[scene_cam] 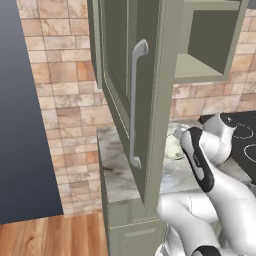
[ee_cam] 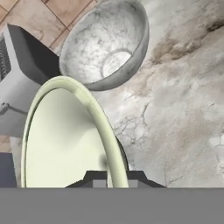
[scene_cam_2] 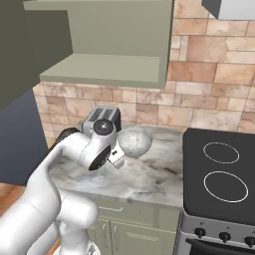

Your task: Pick up the bowls on the counter and stack them on top of one another in the open cabinet. Place the smaller bowl on top of the larger bowl.

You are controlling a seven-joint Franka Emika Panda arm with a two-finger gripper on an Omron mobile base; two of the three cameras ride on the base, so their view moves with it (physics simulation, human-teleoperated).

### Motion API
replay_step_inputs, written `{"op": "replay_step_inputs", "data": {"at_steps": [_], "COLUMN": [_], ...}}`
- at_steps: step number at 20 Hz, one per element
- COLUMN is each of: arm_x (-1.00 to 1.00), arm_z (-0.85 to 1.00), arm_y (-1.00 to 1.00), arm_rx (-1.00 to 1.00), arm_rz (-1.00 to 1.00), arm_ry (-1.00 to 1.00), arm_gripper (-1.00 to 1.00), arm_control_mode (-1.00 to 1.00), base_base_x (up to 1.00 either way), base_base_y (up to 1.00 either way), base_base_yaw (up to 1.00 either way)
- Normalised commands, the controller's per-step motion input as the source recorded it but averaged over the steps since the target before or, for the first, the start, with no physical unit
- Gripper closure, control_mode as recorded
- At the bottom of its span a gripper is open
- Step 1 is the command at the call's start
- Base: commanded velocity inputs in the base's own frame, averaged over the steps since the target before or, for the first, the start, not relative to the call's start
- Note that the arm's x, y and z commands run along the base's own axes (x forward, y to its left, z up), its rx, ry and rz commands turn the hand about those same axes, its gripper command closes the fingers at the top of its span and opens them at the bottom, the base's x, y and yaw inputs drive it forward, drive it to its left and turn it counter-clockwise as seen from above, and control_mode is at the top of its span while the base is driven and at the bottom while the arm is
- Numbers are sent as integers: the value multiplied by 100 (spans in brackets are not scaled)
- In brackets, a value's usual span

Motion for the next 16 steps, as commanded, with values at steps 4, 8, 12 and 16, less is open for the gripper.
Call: {"op": "replay_step_inputs", "data": {"at_steps": [4,8,12,16], "arm_x": [-9,0,19,28], "arm_z": [8,10,9,12], "arm_y": [-21,-20,-17,-21], "arm_rx": [6,6,6,6], "arm_rz": [-3,-7,-9,-8], "arm_ry": [-16,-6,2,8], "arm_gripper": [100,100,100,100], "arm_control_mode": [-100,-100,-100,-100], "base_base_x": [0,0,0,0], "base_base_y": [0,0,0,0], "base_base_yaw": [0,0,0,0]}}
